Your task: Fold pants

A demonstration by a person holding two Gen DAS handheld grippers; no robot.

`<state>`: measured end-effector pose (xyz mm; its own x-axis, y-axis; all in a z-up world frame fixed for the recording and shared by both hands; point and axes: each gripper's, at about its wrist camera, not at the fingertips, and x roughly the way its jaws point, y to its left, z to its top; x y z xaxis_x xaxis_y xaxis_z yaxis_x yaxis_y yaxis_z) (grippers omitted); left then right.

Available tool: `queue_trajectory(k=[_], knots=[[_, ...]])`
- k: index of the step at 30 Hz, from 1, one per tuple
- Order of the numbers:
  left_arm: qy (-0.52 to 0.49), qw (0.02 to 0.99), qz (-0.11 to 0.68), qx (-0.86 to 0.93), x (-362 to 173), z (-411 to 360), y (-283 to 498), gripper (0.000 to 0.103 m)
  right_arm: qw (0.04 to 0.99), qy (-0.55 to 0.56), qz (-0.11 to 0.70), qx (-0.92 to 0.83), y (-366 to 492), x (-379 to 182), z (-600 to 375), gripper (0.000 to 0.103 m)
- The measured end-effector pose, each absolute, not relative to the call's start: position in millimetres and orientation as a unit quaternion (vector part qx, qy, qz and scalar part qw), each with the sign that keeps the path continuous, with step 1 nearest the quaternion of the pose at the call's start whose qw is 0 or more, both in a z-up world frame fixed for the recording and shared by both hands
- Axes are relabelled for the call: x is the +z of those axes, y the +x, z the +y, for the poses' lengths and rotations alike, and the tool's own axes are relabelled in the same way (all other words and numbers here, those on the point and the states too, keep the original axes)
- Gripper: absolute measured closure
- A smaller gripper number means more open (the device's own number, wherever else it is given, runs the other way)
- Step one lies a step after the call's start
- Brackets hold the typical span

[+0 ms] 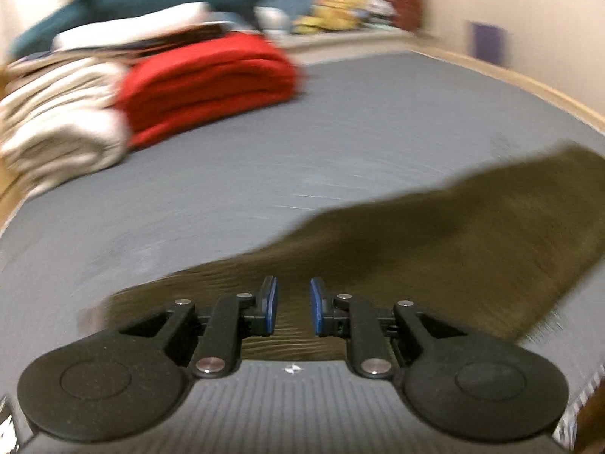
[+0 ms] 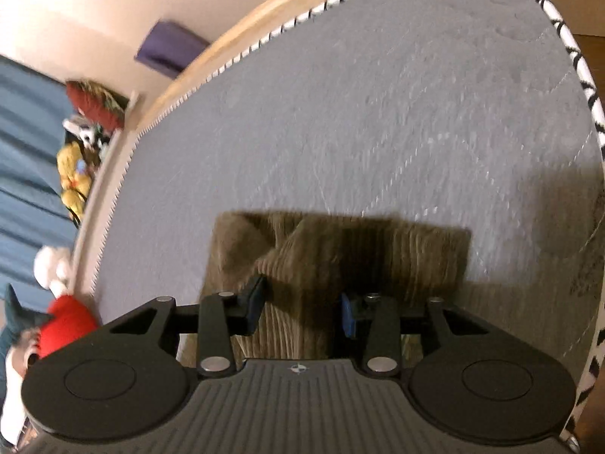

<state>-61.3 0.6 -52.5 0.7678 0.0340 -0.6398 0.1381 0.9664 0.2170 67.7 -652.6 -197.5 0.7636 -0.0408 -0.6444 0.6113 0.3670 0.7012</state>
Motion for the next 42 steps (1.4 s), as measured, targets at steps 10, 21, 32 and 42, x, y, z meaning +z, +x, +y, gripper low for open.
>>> queue_trajectory(k=[10,21,32,42], knots=[[0.204,0.897,0.358,-0.160,-108.9,-64.3,-45.3,0.081,0.881,0.339,0.219,-0.248,28.1,-153.9,-613.3,0.091],[0.105,0.878,0.416,-0.212,-123.1,-52.4,-26.4,0.079,0.800,0.396,0.312,-0.325,29.0,-201.8,-652.6,0.052],[0.104,0.863,0.447,-0.212,-129.7,-58.8,-23.0,0.077,0.838,0.325,0.345,-0.271,52.7,-205.8,-640.9,0.046],[0.112,0.878,0.419,-0.201,-115.9,-60.4,-33.6,0.076,0.851,0.352,0.293,-0.257,40.1,-206.1,-637.8,0.083]])
